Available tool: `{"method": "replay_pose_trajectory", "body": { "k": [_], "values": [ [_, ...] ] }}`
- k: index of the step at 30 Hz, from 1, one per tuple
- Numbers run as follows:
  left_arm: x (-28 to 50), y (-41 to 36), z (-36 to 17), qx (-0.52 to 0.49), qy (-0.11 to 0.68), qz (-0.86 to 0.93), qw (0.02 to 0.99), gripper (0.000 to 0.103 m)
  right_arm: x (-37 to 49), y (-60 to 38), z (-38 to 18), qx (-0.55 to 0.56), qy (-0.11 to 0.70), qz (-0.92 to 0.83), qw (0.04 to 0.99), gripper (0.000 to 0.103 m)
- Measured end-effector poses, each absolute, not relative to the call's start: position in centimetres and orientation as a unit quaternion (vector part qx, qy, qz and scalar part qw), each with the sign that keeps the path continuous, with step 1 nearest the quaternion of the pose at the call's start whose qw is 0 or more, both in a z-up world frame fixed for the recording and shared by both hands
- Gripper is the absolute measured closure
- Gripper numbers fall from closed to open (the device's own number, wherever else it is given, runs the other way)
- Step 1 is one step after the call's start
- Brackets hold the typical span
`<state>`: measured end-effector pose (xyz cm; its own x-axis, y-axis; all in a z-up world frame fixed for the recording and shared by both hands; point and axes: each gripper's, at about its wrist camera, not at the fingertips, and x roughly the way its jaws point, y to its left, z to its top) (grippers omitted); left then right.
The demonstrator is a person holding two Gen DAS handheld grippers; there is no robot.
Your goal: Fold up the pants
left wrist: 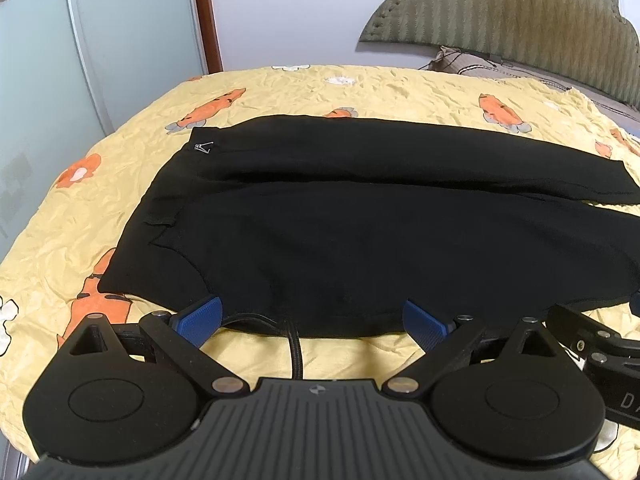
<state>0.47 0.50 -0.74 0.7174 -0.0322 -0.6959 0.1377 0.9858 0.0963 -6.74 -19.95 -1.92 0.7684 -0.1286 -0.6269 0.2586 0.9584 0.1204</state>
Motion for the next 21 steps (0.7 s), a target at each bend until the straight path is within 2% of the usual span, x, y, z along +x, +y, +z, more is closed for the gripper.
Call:
{"method": "replay_pose_trajectory", "body": {
  "k": [21],
  "values": [
    [0.89,0.71,-0.74,0.068,0.374,-0.035,0.924,0.004,-6.80,-20.21,-1.99,0.105,0.320,-0.095,0.937,0.000]
  ]
}}
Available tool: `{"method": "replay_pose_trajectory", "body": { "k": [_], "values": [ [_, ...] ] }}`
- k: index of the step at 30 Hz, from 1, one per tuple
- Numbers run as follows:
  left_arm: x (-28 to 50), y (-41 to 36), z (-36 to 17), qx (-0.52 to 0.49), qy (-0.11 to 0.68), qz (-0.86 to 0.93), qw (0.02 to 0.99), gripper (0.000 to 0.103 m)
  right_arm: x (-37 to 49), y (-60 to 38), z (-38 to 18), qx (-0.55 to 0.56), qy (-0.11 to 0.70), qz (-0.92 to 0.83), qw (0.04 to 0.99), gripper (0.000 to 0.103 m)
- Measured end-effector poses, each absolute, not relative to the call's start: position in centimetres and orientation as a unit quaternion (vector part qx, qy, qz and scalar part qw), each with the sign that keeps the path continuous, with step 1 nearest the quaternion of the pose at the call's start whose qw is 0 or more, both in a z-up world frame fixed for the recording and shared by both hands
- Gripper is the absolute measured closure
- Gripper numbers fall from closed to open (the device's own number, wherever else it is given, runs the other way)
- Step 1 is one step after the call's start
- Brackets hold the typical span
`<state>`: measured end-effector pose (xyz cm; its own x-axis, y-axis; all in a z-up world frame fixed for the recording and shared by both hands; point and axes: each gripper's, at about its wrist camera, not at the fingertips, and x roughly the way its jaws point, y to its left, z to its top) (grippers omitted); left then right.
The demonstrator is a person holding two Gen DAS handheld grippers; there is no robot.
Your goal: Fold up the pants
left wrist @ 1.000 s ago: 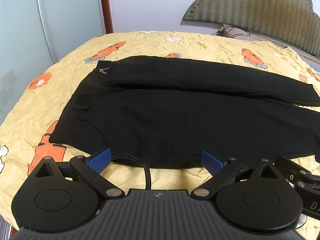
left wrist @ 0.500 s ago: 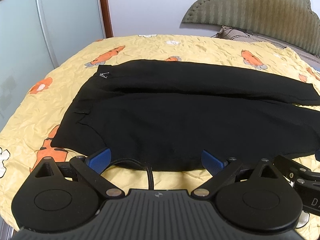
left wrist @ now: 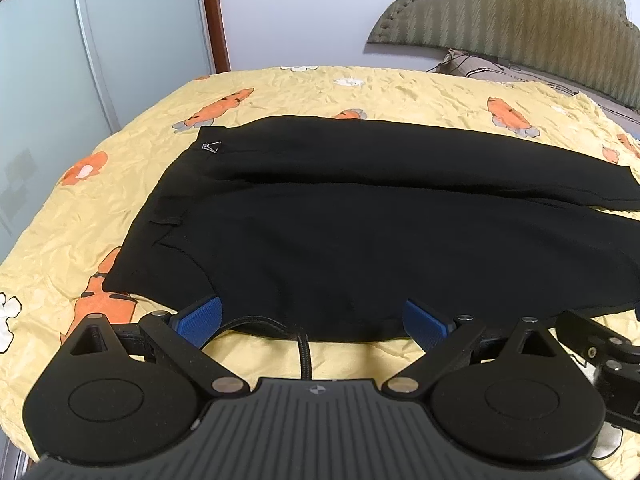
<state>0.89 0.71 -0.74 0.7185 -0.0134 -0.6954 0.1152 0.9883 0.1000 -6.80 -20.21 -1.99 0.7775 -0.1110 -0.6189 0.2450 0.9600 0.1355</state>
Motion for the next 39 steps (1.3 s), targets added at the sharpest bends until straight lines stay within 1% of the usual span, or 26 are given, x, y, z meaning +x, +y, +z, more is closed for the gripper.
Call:
{"method": "replay_pose_trajectory", "body": {
  "k": [6,14,21,25,28,29,31,36,39],
  "values": [
    [1.2,0.7,-1.1,0.069,0.381,-0.034,0.921,0.004,-7.1,-20.3,-1.6,0.110,0.305,-0.083,0.942,0.000],
    [1.4,0.8,-1.2,0.069,0.384,-0.034,0.920,0.004,-7.1,-20.0,-1.4,0.091,0.294,-0.071,0.949,0.000],
    [2.0,0.9,-1.5,0.072,0.387,-0.034,0.919,0.004,-6.5,-19.1,-0.8,0.046,0.264,-0.038,0.963,0.000],
    [2.9,1.2,-1.6,0.073,0.389,-0.033,0.918,0.004,-5.6,-19.0,0.1,0.029,0.234,0.002,0.972,0.000],
    [3.7,1.6,-1.6,0.074,0.388,-0.030,0.918,0.004,-4.5,-18.6,1.4,-0.017,0.195,0.025,0.980,0.000],
    [4.0,1.8,-1.6,0.073,0.388,-0.030,0.918,0.004,-3.9,-18.5,2.1,-0.036,0.176,0.028,0.983,0.000],
    [4.7,2.2,-1.4,0.068,0.387,-0.035,0.919,0.004,-2.2,-18.5,3.1,-0.060,0.166,0.032,0.984,0.000],
    [7.4,3.7,-0.7,0.062,0.384,-0.034,0.920,0.004,6.5,-19.7,3.9,-0.055,0.237,0.100,0.965,0.000],
    [9.9,5.6,0.0,0.034,0.389,-0.022,0.920,0.005,11.6,-19.7,3.8,-0.072,0.239,0.138,0.958,0.000]
  ]
}}
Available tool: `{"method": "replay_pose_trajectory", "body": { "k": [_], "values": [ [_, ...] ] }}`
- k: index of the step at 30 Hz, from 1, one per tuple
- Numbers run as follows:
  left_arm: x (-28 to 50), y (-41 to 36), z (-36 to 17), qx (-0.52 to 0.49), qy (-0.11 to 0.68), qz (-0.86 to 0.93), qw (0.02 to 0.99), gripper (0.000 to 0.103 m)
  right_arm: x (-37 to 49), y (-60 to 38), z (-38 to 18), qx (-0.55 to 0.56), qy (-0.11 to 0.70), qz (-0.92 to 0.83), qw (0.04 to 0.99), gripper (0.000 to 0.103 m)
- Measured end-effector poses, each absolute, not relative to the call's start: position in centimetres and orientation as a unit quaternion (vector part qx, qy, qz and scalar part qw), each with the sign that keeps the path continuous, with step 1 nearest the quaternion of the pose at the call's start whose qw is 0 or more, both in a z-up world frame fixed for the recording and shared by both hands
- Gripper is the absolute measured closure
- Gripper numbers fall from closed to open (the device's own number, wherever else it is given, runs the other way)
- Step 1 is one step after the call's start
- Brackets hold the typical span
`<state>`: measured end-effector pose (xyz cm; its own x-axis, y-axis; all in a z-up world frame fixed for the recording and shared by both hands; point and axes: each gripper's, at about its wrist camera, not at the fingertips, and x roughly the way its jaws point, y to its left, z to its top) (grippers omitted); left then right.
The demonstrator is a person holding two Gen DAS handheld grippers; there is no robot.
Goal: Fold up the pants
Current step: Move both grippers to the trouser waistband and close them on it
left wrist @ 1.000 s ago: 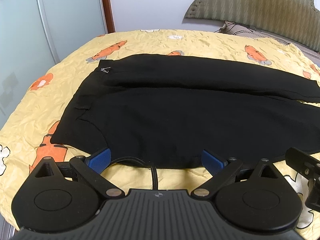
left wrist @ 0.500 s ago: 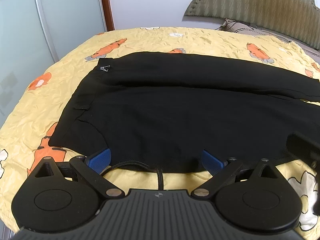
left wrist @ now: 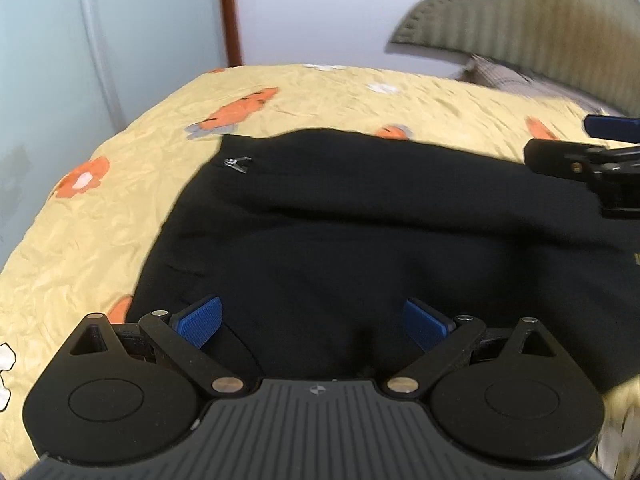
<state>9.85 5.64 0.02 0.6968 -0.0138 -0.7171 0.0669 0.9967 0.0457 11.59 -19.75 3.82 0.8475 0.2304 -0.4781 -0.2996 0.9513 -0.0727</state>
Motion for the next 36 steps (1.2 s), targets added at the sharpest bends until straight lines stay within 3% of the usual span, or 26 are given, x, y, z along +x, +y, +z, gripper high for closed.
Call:
{"method": "replay_pose_trajectory", "body": {
  "k": [5,10,16,20,21,22,23,24,27,30,36],
  "values": [
    [14.3,8.3,1.0,0.011,0.390,0.015,0.921,0.005,22.1,-19.5,2.6,-0.001,0.291,0.257,0.922,0.000],
    [19.1,10.1,1.3,-0.007,0.418,0.039,0.908,0.005,29.5,-16.6,0.4,-0.082,0.313,0.307,0.895,0.001],
    [25.3,12.0,1.3,-0.059,0.451,0.051,0.889,0.007,36.6,-14.5,-3.1,-0.113,0.371,0.355,0.851,0.017],
    [28.9,13.3,1.2,-0.133,0.476,0.025,0.869,0.008,38.9,-14.5,-4.9,-0.094,0.402,0.378,0.829,0.035],
    [29.9,13.6,1.0,-0.153,0.484,0.024,0.861,0.010,39.1,-14.6,-4.8,-0.088,0.402,0.383,0.827,0.059],
    [31.1,13.9,0.7,-0.174,0.494,0.022,0.851,0.011,39.1,-14.8,-4.6,-0.084,0.400,0.387,0.826,0.074],
    [32.4,14.2,0.2,-0.190,0.508,0.020,0.840,0.014,38.9,-14.8,-4.4,-0.084,0.397,0.387,0.828,0.086],
    [33.5,14.3,-0.2,-0.207,0.520,0.022,0.828,0.020,38.3,-14.7,-4.2,-0.100,0.385,0.384,0.833,0.090],
    [36.7,15.3,-2.0,-0.263,0.551,0.011,0.792,0.020,35.8,-14.1,-3.6,-0.150,0.352,0.381,0.842,0.094],
    [38.3,16.2,-3.4,-0.313,0.567,0.022,0.762,0.012,32.2,-12.9,-2.9,-0.220,0.294,0.378,0.850,0.094],
    [39.9,17.7,-4.3,-0.383,0.577,0.018,0.721,0.008,24.8,-10.9,-2.0,-0.347,0.187,0.362,0.845,0.094]
  ]
}}
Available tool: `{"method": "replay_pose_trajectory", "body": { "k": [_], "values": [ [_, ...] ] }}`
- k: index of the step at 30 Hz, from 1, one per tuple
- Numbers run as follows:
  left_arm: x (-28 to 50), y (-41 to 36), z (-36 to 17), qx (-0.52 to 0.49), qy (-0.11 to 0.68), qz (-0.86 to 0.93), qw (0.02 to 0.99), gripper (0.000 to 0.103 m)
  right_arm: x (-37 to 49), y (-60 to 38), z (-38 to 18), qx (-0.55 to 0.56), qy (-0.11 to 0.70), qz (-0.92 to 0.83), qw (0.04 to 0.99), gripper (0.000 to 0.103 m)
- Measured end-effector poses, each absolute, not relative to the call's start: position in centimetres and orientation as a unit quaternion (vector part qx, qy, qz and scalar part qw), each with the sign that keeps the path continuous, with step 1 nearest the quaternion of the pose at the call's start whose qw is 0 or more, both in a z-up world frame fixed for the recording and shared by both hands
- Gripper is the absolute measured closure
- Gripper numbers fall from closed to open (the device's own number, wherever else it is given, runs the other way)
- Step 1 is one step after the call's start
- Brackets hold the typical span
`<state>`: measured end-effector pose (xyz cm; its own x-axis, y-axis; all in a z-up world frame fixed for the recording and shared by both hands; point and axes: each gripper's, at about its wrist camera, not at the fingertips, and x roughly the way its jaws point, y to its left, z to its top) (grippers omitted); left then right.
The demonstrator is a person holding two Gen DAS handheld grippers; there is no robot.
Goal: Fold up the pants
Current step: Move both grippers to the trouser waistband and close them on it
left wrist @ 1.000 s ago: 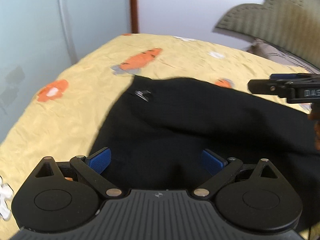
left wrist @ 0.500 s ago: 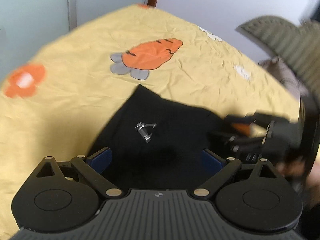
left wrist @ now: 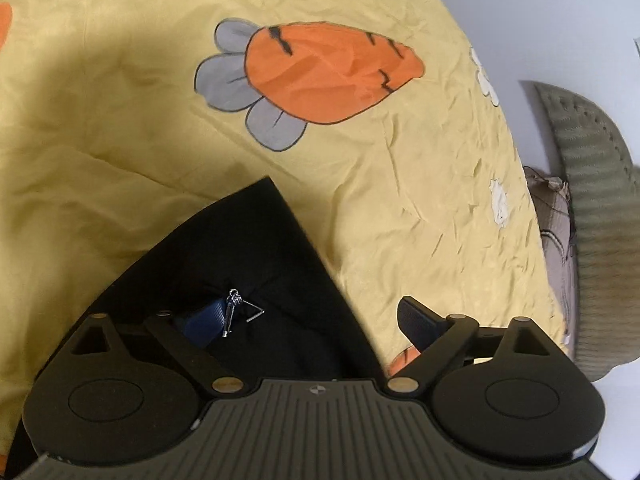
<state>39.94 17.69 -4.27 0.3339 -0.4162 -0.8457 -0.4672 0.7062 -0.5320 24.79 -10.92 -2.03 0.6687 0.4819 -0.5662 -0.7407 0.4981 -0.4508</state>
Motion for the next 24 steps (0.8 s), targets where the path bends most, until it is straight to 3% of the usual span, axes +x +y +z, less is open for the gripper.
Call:
{"method": "replay_pose_trajectory", "body": {
  "k": [2,3,5,7,8,11,18,24],
  "values": [
    [40.1,18.1,-4.3,-0.398,0.578,0.012,0.713,0.009,23.3,-10.6,-2.0,-0.376,0.160,0.349,0.843,0.094],
    [40.0,18.2,-4.1,-0.397,0.578,0.009,0.713,0.016,22.6,-10.4,-2.0,-0.389,0.148,0.340,0.843,0.094],
    [39.1,18.5,-3.7,-0.386,0.577,0.022,0.720,0.045,21.9,-10.2,-2.0,-0.392,0.144,0.332,0.845,0.094],
    [37.9,19.0,-3.5,-0.383,0.577,0.031,0.721,0.088,21.4,-10.3,-2.0,-0.393,0.143,0.327,0.848,0.094],
    [37.2,19.4,-3.6,-0.404,0.570,0.014,0.716,0.098,21.2,-10.3,-2.0,-0.390,0.144,0.327,0.849,0.094],
    [34.6,20.2,-2.0,-0.410,0.538,0.014,0.737,0.096,20.3,-10.2,-1.6,-0.382,0.139,0.323,0.855,0.094],
    [25.8,17.9,4.1,-0.290,0.455,-0.003,0.842,0.096,15.0,-9.5,0.6,-0.358,0.130,0.331,0.863,0.094],
    [17.3,17.8,2.7,-0.233,0.462,0.005,0.856,0.096,9.2,-8.3,-0.7,-0.364,0.149,0.362,0.845,0.094]
  ]
}}
